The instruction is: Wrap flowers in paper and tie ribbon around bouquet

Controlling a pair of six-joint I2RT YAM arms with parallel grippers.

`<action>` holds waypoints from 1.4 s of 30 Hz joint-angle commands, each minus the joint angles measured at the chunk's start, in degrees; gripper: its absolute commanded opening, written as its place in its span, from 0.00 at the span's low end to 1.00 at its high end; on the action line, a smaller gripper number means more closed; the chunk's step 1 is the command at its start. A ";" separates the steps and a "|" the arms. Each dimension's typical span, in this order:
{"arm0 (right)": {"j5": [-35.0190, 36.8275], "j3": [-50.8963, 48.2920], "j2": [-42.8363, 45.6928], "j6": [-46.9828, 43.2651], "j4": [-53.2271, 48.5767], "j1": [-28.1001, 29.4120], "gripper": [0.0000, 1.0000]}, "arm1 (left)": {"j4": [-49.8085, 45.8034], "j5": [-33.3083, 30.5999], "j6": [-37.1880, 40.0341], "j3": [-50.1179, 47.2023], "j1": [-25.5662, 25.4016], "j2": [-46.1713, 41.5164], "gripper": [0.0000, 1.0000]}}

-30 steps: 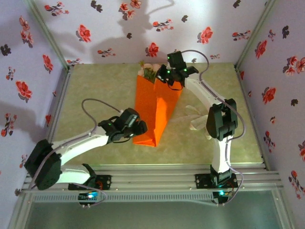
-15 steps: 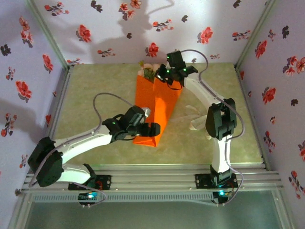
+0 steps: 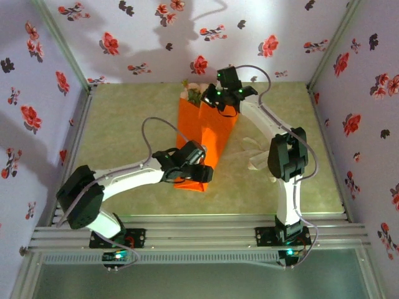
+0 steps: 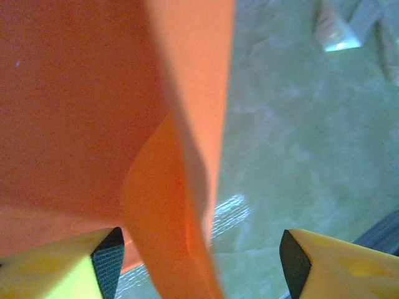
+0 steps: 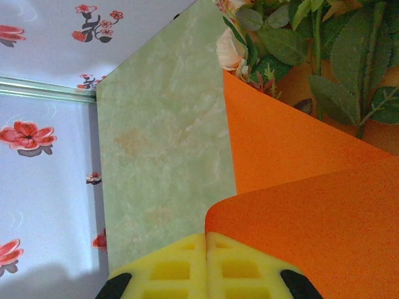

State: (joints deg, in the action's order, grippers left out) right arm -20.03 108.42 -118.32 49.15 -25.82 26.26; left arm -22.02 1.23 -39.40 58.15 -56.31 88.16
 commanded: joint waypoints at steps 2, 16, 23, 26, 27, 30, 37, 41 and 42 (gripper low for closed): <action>-1.40 1.53 -0.59 1.13 1.21 0.14 0.00 | -1.71 -3.85 -1.70 0.74 -0.11 0.40 0.38; 1.57 -8.58 10.67 -3.84 -3.34 -0.86 0.62 | 17.09 3.13 -21.31 -16.94 7.61 -4.05 0.00; -0.12 -32.44 24.00 -2.30 3.82 -0.97 0.63 | 22.00 7.12 -24.70 -21.55 12.15 -2.24 0.00; -1.60 -42.54 28.56 -1.22 7.14 0.19 0.60 | 22.93 8.02 -25.91 -22.82 13.47 -1.26 0.00; -1.58 -45.70 29.76 -0.47 7.70 0.96 0.58 | 23.40 8.20 -26.64 -23.59 13.84 -0.87 0.00; -1.63 -53.98 32.78 2.18 11.41 4.44 0.52 | 26.22 9.87 -28.85 -25.76 15.22 0.71 0.00; -2.39 -62.27 29.00 7.72 27.93 9.91 0.48 | 29.57 12.01 -33.23 -29.01 16.73 2.60 0.00; -2.29 -61.03 23.14 8.61 31.62 10.66 0.43 | 27.75 12.74 -33.54 -28.88 17.42 3.51 0.00; -2.14 -61.13 22.05 8.89 32.44 10.70 0.42 | 27.20 12.74 -33.64 -28.89 17.62 3.59 0.00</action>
State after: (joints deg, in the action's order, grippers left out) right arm -22.13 46.44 -93.76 55.96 0.60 36.45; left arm 10.79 15.31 -71.48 31.22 -39.40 88.53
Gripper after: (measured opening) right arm 0.428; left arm 0.037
